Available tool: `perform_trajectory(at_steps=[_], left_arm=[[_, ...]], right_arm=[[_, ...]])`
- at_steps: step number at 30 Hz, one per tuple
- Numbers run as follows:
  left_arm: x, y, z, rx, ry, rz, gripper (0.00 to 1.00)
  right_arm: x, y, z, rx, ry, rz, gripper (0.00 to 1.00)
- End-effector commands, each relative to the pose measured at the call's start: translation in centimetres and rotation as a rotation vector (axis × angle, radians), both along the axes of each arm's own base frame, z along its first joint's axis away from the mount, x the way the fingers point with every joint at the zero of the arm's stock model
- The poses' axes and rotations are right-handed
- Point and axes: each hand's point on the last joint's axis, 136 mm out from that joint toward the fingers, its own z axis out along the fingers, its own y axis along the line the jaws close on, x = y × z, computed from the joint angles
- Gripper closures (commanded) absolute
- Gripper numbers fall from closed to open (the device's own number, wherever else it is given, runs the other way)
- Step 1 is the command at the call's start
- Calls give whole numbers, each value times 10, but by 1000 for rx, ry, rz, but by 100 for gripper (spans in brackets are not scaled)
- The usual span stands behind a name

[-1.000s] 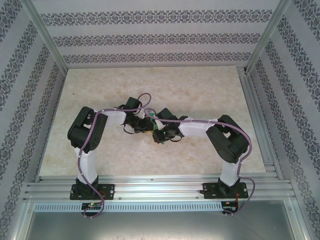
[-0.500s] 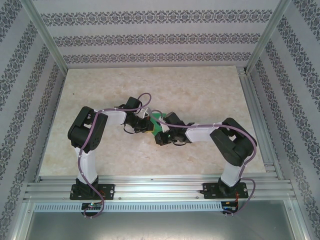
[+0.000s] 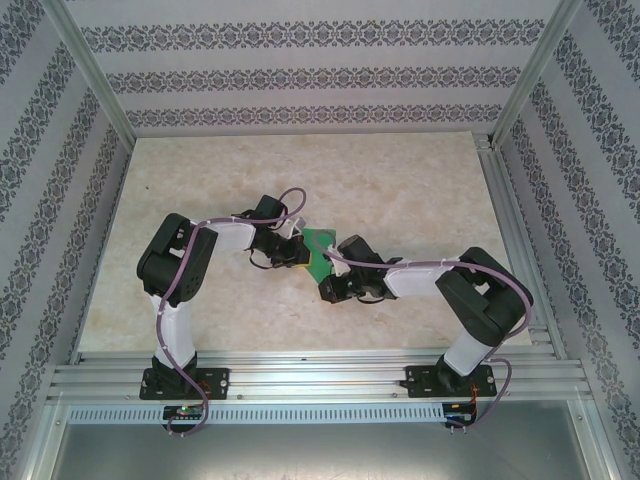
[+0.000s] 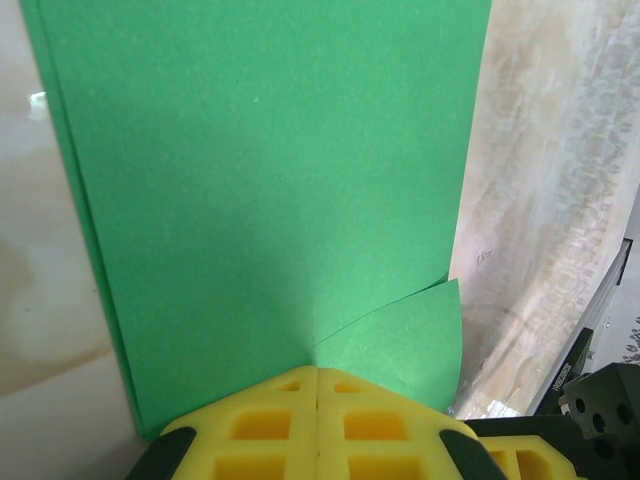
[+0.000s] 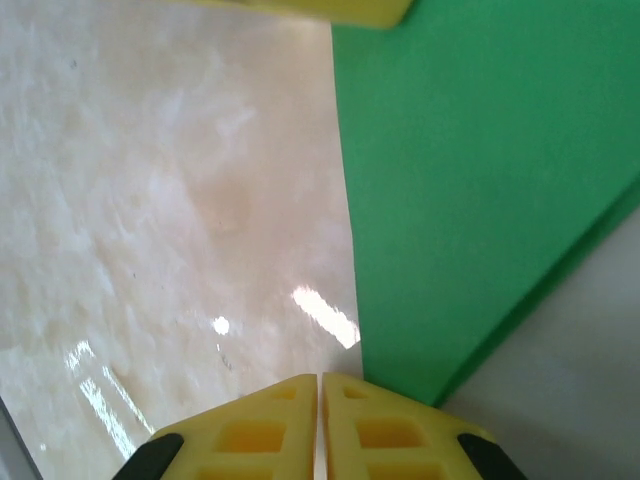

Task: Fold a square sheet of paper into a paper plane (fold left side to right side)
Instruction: Third fold the triangle at the center of the table.

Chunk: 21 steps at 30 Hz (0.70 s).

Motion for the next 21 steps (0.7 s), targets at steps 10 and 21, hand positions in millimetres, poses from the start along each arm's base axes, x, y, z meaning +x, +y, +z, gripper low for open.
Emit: perform_trajectory(at_steps=[10, 21], left_arm=[[-9, 29, -44, 187, 38, 27, 98], [-6, 27, -39, 174, 29, 27, 97]], right_arm=[[10, 3, 52, 62, 29, -7, 88], [37, 14, 9, 1, 50, -39, 89]])
